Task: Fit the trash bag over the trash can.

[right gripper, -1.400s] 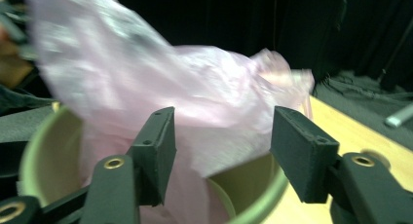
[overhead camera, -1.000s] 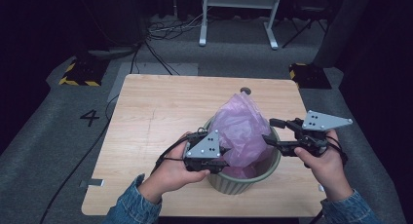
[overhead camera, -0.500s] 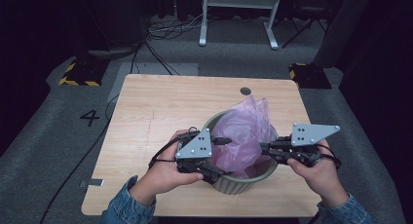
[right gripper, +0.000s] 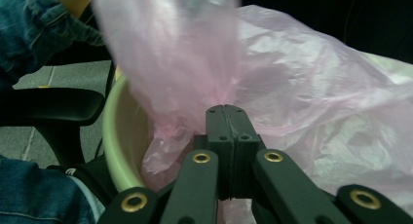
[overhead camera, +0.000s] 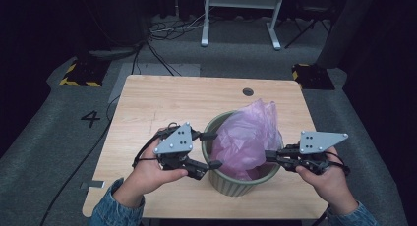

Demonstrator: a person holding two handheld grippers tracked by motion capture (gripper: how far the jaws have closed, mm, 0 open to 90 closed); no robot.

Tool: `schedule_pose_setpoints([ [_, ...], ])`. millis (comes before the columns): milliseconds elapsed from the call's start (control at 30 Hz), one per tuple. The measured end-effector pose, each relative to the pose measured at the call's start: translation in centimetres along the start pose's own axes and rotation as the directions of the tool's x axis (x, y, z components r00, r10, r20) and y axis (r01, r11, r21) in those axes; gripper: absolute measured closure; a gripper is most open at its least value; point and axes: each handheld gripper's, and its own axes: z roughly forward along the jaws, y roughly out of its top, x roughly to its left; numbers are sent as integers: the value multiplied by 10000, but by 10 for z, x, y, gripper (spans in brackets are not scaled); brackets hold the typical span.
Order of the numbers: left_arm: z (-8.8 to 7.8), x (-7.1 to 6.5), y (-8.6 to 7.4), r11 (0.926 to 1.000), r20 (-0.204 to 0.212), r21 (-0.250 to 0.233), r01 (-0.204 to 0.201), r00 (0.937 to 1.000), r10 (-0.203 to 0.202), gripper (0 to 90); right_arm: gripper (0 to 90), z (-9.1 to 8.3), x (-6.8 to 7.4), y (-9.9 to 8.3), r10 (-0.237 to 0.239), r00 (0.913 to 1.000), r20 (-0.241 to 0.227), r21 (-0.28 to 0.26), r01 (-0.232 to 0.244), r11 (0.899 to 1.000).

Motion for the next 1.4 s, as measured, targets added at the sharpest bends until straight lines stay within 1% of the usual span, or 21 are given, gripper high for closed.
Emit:
schedule_pose_setpoints([
  [67,2,6,3,9998,28,-91,157,9999,-156,308,900,0,2,0,-47,10000,-42,50,47,10000],
  [167,5,11,4,9995,166,-213,216,9996,-213,316,900,-1,3,0,-46,10000,-59,94,46,9999],
  [200,5,11,5,9993,212,-298,213,9996,-207,320,900,-1,2,-1,-34,10000,-72,105,35,9999],
  [267,3,13,6,9976,345,-554,424,9986,-405,321,900,-2,2,-2,-21,10000,-72,154,22,9999],
  [367,0,18,8,9973,8,-611,415,9991,-416,327,900,-4,1,-4,34,10000,-64,168,-33,9999],
  [433,0,20,9,9974,-89,-577,435,9990,-441,335,895,-5,1,-5,65,10000,-43,138,-65,9999],
  [500,2,22,10,9978,-84,-502,435,9990,-439,336,883,-6,1,-4,73,10000,4,89,-73,9999],
  [533,4,21,9,9983,-2,-441,373,9993,-374,341,875,-7,1,-4,90,10000,10,46,-90,9999],
  [633,10,14,7,9996,595,-250,138,9982,-123,391,830,-10,0,-3,118,9997,224,-47,-117,9999],
  [700,14,6,4,9999,1070,-92,-40,9942,50,447,793,-13,-2,-2,210,9988,431,-135,-204,9997],
  [767,19,-1,1,9999,1445,55,-106,9895,97,478,738,-16,-4,-2,360,9970,689,-228,-345,9991],
  [867,28,-8,-4,9990,1936,389,-213,9810,133,536,668,-23,-8,0,616,9900,1265,-495,-557,9972],
  [933,35,-14,-7,9975,2158,624,-320,9763,178,551,612,-27,-11,3,949,9813,1673,-887,-809,9928],
  [1000,40,-18,-8,9961,2342,767,-444,9719,253,551,564,-29,-12,6,1208,9748,1875,-1234,-986,9874],
  [1033,43,-21,-8,9959,2440,794,-434,9695,228,550,548,-29,-12,7,1340,9716,1948,-1425,-1071,9840],
  [1067,44,-23,-9,9954,2520,841,-465,9674,239,549,537,-29,-12,9,1409,9708,1942,-1587,-1106,9811],
  [1133,47,-27,-9,9947,2625,911,-484,9647,229,540,516,-27,-10,12,1432,9731,1805,-1784,-1108,9777],
  [1167,47,-28,-9,9944,2671,925,-514,9634,249,536,509,-24,-8,13,1403,9748,1736,-1757,-1095,9783],
  [1233,47,-31,-9,9944,2672,927,-513,9633,248,510,500,-18,-4,14,1314,9793,1542,-1606,-1064,9813],
  [1267,46,-32,-9,9945,2641,897,-540,9641,285,489,499,-15,-2,13,1258,9817,1432,-1520,-1038,9829],
  [1400,37,-30,-7,9975,2281,600,-381,9734,235,406,499,-4,8,10,1049,9884,1097,-1188,-918,9887],
])
